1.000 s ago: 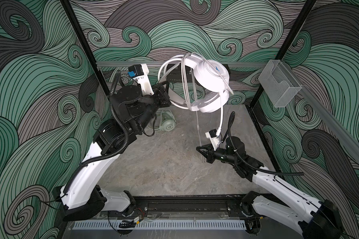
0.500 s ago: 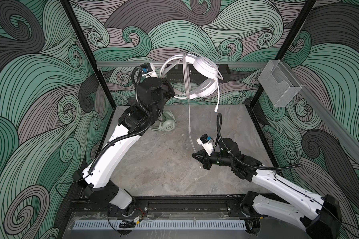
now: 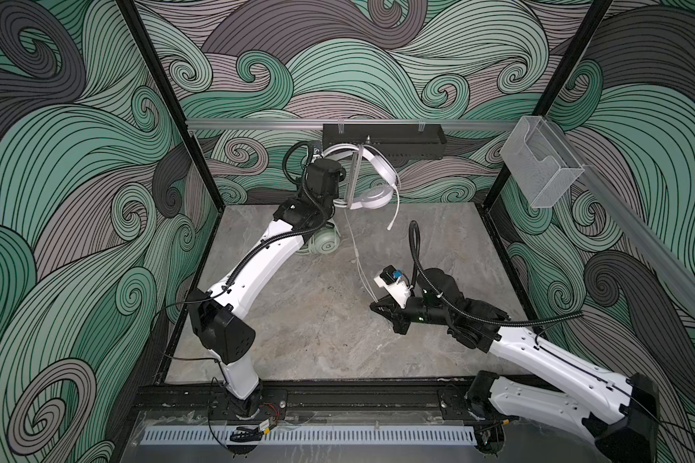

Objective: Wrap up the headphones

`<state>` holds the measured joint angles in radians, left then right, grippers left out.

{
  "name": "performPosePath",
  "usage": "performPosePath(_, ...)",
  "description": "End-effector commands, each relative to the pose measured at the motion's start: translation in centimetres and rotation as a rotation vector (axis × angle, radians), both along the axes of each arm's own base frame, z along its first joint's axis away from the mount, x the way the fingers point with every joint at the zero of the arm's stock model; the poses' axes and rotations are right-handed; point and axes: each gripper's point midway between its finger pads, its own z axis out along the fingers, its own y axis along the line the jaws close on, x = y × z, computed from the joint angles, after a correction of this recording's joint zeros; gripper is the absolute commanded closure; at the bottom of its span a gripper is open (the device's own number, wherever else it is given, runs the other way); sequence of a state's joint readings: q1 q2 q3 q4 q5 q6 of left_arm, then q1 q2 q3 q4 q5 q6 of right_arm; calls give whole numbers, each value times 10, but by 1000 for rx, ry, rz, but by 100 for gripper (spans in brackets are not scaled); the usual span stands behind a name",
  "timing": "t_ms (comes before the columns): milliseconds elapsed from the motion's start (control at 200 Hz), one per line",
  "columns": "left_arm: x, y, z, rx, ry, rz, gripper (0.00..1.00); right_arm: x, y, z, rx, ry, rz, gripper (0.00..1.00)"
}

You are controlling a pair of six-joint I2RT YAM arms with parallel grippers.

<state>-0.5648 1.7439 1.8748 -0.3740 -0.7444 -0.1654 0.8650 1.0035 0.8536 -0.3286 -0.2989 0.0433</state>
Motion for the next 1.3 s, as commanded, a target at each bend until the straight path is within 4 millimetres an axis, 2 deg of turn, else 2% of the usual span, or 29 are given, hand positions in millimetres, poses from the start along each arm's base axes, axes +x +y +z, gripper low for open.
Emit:
performPosePath(0,-4,10,34,64,-112,58,100,-3,-8,32,-9,-79,1,100)
performPosePath(140,-15,0,25,217,-85,18,100,-4,-15,82,37,-183,1,100)
performPosePath(220,-23,-6,11,277,-55,-21,100,0,-20,108,28,-245,-15,100)
performPosePath(375,-49,-17,-13,322,5,-137,100,16,-28,145,-34,-348,-64,100)
performPosePath(465,-68,-20,-25,334,37,-207,100,28,-30,157,-73,-381,-99,100)
performPosePath(545,-82,-21,-38,324,81,-272,100,42,-34,156,-114,-380,-140,100)
performPosePath(560,-90,-18,-31,311,68,-281,100,45,-35,156,-117,-378,-149,100)
performPosePath(720,-125,-16,-43,250,109,-413,100,76,-52,161,-109,-341,-253,100)
performPosePath(921,-165,-19,-57,166,167,-575,100,86,-56,173,-96,-355,-262,100)
performPosePath(1131,-199,-26,-72,118,231,-723,100,92,-58,151,-91,-287,-292,100)
performPosePath(1291,-209,-32,-74,31,220,-765,100,105,-51,116,-61,-211,-307,100)
